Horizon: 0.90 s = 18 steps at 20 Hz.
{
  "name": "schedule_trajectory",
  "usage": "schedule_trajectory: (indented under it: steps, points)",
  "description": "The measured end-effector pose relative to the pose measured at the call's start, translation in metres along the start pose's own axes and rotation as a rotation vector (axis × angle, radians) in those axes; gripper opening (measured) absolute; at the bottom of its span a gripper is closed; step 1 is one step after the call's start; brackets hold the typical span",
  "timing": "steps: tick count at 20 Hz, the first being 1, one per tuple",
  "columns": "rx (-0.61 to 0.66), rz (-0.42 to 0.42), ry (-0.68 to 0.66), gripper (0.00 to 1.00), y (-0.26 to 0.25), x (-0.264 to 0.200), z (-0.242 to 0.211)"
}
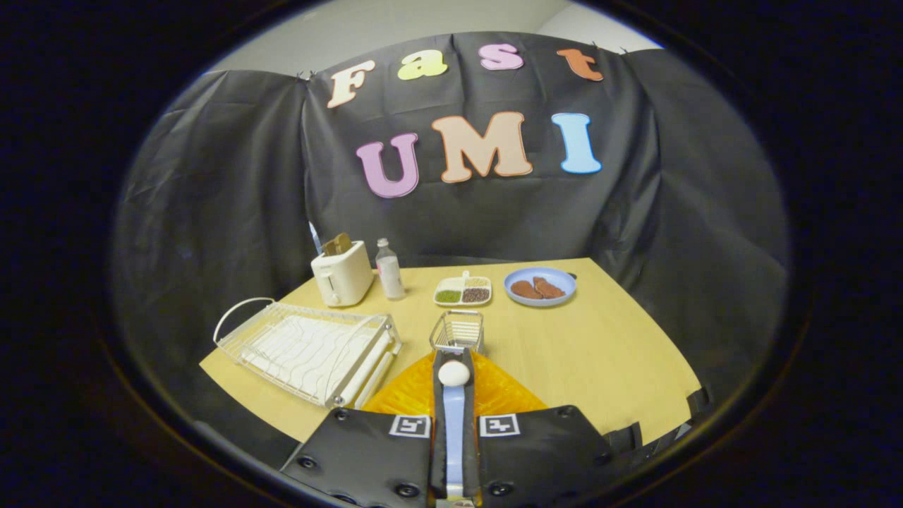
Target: Take the plate from the dish rack, then take the spoon from the basket and place it into the plate.
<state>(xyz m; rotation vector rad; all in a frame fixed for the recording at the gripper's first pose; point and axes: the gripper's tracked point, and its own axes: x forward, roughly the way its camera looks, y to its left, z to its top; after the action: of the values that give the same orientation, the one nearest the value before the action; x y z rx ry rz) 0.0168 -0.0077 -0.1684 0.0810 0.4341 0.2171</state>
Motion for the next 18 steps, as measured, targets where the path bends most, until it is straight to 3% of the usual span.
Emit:
schedule_trajectory:
  steps: [8,18]
  points:
    - [0.012,0.008,0.101,0.11,0.001,-0.002,-0.06]
    - [0.024,0.004,0.178,0.12,-0.007,0.005,-0.097]
